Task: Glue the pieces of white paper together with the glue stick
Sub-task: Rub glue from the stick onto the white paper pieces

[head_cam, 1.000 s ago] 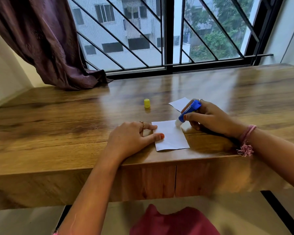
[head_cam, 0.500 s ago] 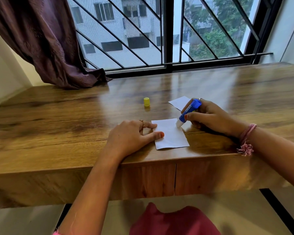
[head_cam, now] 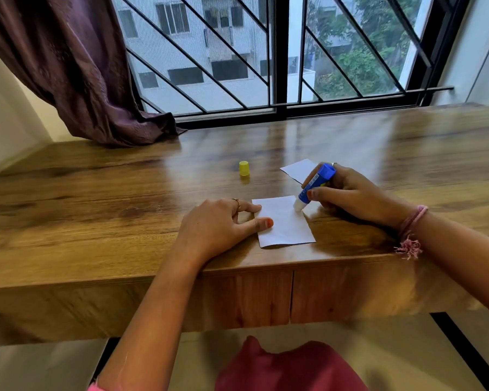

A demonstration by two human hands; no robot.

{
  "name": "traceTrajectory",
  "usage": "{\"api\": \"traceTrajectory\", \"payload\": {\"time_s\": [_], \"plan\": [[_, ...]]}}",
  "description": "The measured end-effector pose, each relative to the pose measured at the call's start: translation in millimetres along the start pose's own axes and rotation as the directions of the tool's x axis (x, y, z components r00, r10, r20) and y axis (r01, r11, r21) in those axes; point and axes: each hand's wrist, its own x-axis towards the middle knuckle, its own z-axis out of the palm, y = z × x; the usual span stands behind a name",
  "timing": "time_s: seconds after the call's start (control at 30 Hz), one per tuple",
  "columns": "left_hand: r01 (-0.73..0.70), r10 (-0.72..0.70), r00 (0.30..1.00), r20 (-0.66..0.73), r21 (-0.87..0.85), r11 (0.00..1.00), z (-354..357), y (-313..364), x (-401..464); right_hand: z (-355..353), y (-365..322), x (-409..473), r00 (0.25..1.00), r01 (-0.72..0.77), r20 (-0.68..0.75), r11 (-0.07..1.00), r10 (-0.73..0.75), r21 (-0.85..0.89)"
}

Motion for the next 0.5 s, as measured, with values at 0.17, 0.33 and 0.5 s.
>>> {"api": "traceTrajectory", "payload": {"time_s": [0.17,0.33,0.5], "plan": [[0.001,-0.001,1.0,0.008,0.014,1.0,-2.6,3.1,-2.1,1.0,-2.8,-1.0,1.0,-0.01,0.021,0.999,0.01,0.033],[0.003,-0.003,1.0,0.013,0.012,1.0,-4.8,6.3,-3.3,2.6,-5.8,-2.0,0.999,-0.006,0.054,0.999,0.004,0.034],[0.0,0.0,1.0,0.01,0.021,1.0,-4.1,6.6,-2.7,2.1,-7.3,-4.0,0.999,0.003,0.044,0.999,-0.004,0.04]]}}
